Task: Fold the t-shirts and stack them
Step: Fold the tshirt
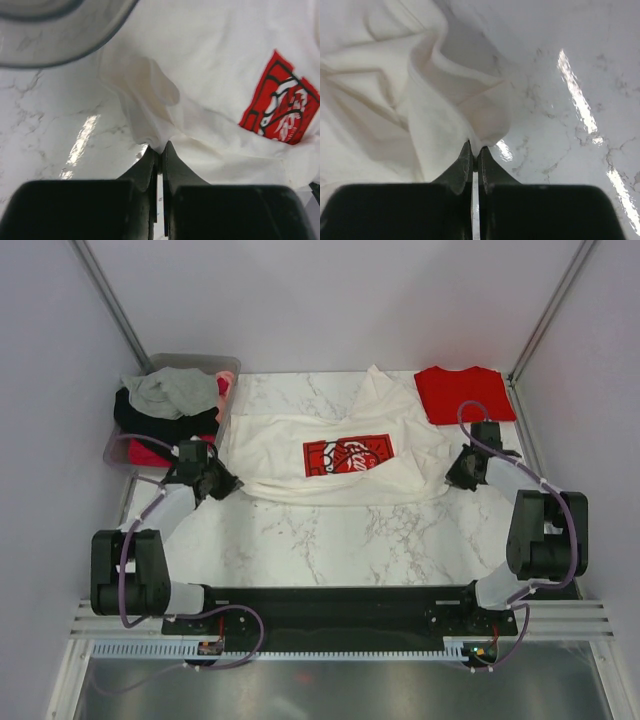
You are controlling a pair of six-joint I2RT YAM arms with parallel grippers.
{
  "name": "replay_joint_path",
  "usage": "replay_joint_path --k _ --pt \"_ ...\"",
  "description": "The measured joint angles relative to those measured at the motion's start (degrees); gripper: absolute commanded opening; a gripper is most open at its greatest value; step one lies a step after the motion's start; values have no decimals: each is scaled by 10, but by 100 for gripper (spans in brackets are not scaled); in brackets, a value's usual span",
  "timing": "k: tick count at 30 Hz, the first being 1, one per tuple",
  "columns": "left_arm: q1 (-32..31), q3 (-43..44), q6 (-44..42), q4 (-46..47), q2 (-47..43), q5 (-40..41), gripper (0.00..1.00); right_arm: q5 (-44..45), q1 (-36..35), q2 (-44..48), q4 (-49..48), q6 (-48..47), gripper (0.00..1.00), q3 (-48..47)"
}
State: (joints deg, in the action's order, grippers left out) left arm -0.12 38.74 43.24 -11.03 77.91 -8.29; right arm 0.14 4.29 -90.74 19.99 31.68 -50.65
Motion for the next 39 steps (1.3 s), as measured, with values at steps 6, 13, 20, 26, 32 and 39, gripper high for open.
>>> replay_joint_path --k 6,13,20,26,32,39 --pt "12 133 -12 -75 -57 2 2 -8 4 61 78 -22 0 -161" --pt "27 80 -13 -134 -210 -5 2 -6 26 245 104 -34 0 -86" --pt "35 -85 15 -225 -318 -10 2 -20 61 267 180 -4 0 97" --pt "37 -104 75 -276 -401 -12 6 -34 94 359 222 46 0 146" --pt "38 -103 131 -330 -488 -6 97 -60 98 469 262 107 80 168" --pt "39 14 129 -404 -533 44 100 -55 98 483 306 103 81 86"
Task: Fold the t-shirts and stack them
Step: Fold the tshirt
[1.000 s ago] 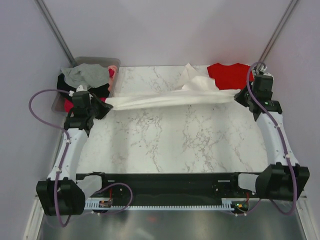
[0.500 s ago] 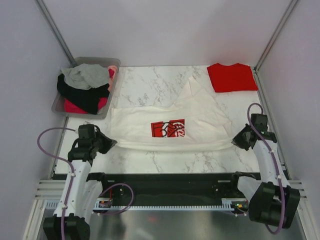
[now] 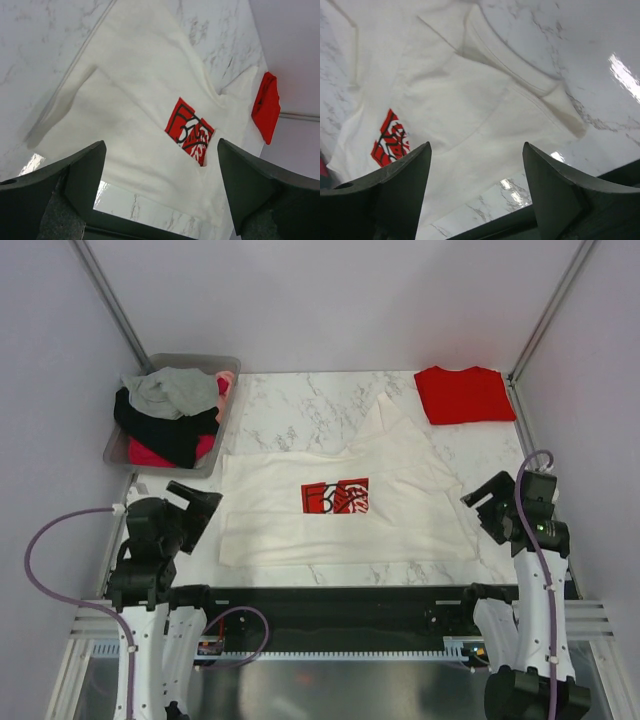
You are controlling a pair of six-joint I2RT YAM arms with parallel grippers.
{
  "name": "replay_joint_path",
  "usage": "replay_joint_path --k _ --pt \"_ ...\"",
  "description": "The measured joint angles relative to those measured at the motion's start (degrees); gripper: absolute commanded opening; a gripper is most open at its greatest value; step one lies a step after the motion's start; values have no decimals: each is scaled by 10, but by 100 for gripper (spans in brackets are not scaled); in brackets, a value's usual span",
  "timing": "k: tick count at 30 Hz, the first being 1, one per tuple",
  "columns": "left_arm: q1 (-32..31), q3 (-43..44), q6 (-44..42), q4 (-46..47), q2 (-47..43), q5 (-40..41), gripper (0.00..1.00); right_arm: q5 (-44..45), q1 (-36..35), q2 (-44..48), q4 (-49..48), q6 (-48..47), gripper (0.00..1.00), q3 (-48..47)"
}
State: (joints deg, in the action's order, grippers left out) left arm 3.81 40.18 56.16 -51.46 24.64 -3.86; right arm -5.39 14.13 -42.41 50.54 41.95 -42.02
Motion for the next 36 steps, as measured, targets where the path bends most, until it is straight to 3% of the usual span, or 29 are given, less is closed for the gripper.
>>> replay_joint_path --k 5,14,18,26,33,36 --pt "0 93 -80 18 24 24 100 -54 -20 -85 -60 -33 81 -98" --pt "0 63 -193 27 80 10 100 -84 -141 -504 -230 -102 82 -362" --pt "0 62 -236 54 75 7 100 -129 -156 -681 -307 -120 80 -488" --pt "0 50 -263 85 59 -9 99 -155 -169 -1006 -358 -155 82 -811" --pt "0 46 -267 88 46 -11 99 -168 -171 -1139 -394 -162 84 -953" --pt "0 46 -267 88 46 -11 99 -170 -172 -1150 -410 -164 77 -962"
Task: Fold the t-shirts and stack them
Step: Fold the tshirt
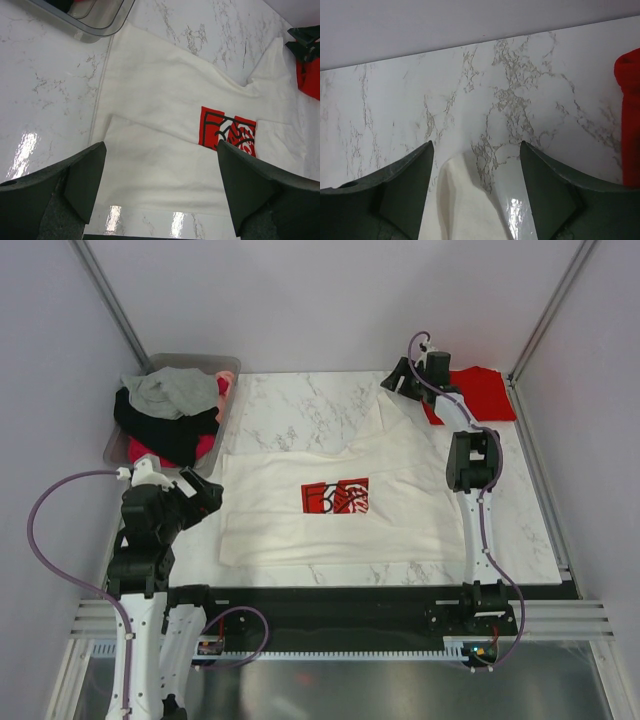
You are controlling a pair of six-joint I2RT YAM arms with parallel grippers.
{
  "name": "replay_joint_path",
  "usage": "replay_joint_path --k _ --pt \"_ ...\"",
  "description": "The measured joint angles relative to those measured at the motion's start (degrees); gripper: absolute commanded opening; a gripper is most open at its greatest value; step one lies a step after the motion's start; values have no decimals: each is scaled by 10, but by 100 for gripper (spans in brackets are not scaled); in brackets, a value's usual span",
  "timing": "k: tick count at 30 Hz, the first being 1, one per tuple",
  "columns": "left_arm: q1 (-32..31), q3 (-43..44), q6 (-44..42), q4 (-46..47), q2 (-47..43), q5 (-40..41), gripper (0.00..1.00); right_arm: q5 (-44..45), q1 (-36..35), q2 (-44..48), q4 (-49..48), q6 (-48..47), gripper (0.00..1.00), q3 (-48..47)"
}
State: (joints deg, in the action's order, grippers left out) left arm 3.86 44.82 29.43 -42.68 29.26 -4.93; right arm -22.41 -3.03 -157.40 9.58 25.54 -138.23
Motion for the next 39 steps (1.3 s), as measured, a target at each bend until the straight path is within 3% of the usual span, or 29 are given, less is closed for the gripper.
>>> replay_joint_path --k 3,9,13,20,23,25,26,32,39 --pt "0 0 0 0 1 0 98 -1 -2 -1 -2 -8 65 1" --pt "0 -1 0 0 1 -1 98 -27 -5 0 -34 -19 58 29" --pt "0 -1 0 1 6 -2 96 -43 -6 1 -45 -23 46 38" --pt "0 -1 0 2 33 -3 94 -53 -8 11 -47 -30 38 61" --pt "0 -1 0 2 31 -3 93 -61 -9 11 -47 -33 28 65" --pt "0 -1 0 2 30 -3 93 -64 -9 12 -44 -36 4 68" --pt "0 -1 0 2 30 -3 93 -67 -10 12 -45 -35 0 72" --pt "0 -3 0 25 57 -2 93 -54 -13 44 -45 -33 0 120" --pt "-24 40 4 105 301 9 89 61 -13 161 -14 -25 0 266"
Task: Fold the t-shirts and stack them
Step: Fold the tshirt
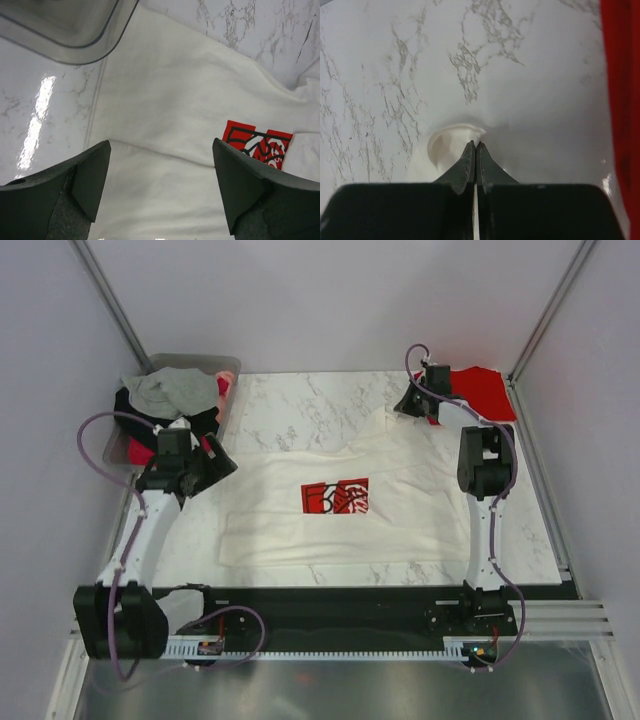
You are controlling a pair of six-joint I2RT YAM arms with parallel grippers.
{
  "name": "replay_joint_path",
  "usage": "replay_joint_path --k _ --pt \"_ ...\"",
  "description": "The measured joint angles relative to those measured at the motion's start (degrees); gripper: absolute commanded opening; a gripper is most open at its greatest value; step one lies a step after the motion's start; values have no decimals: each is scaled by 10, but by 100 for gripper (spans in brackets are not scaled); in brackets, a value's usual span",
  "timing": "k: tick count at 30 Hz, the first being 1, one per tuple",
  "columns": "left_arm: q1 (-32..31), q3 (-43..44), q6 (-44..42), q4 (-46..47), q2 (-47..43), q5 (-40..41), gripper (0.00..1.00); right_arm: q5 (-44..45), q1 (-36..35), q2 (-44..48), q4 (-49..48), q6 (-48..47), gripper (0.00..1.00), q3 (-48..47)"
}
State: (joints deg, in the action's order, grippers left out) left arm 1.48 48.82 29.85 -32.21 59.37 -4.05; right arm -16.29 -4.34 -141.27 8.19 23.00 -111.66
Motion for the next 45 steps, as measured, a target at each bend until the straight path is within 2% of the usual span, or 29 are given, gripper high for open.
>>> replay_joint_path --k 6,9,18,28,38,45 --pt "-36 143 3 45 234 16 81 67 17 123 10 15 0 129" --pt "-43 200 3 58 315 19 78 92 27 175 17 18 0 169" --pt "-55 324 3 54 480 31 71 137 55 253 34 21 0 231" --pt "-81 416 3 9 574 75 74 168 91 316 56 20 0 288" --pt "-89 481 2 -42 627 116 73 187 112 351 72 16 0 324" --pt "-91 528 3 -64 668 129 63 183 116 356 72 16 0 325"
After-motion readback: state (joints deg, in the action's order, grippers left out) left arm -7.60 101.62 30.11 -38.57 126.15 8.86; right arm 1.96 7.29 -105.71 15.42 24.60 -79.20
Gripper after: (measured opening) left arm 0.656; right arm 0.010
